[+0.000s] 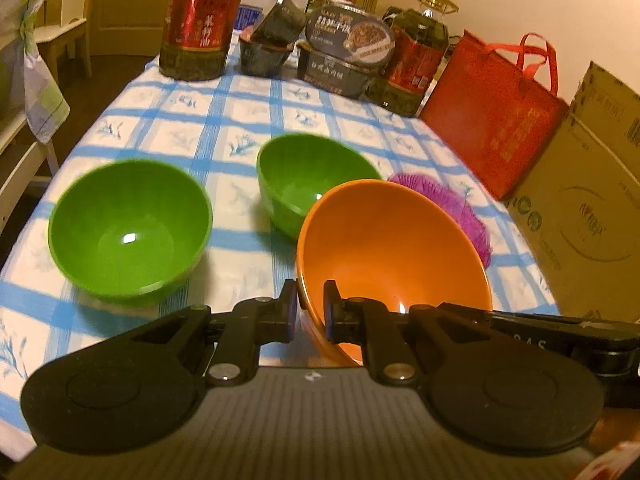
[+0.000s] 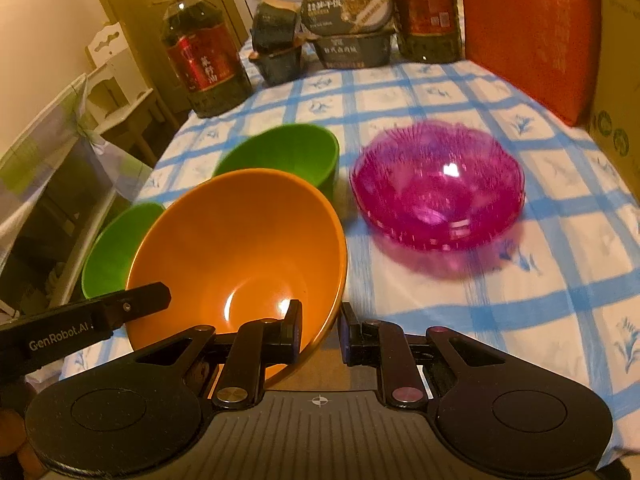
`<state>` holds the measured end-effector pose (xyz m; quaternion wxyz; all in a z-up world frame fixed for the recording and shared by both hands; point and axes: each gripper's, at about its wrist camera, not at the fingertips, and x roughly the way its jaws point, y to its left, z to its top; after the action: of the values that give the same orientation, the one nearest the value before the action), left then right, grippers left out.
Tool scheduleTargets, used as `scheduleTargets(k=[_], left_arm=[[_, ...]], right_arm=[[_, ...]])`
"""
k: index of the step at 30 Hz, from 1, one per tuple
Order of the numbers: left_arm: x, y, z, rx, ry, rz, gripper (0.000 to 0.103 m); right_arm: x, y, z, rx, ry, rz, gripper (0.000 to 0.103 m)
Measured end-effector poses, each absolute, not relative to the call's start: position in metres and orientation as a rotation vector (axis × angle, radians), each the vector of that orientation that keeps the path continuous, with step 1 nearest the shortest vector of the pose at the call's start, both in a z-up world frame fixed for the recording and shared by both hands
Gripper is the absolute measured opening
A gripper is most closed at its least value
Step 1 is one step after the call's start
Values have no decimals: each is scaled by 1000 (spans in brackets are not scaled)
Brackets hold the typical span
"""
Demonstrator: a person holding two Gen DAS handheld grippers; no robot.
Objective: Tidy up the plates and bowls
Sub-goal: 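Lift the orange bowl with both tools and carry it over the small green bowl, then lower the orange bowl into the green bowl and open both tools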
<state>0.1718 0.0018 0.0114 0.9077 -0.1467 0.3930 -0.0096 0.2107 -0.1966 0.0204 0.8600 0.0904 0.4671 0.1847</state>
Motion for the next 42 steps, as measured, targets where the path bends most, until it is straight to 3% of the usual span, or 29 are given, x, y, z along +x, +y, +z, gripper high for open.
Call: scheduleTargets(k=[17, 27, 42], left_arm=[[271, 29, 55, -302, 767, 1, 12], [322, 47, 23, -318, 840, 20, 12], [331, 45, -17, -314, 905, 20, 12]], right_arm=[[320, -170, 54, 174, 948, 424, 19], [371, -150, 23, 142, 1008, 417, 18], [377, -140, -9, 41, 1035, 401, 18]])
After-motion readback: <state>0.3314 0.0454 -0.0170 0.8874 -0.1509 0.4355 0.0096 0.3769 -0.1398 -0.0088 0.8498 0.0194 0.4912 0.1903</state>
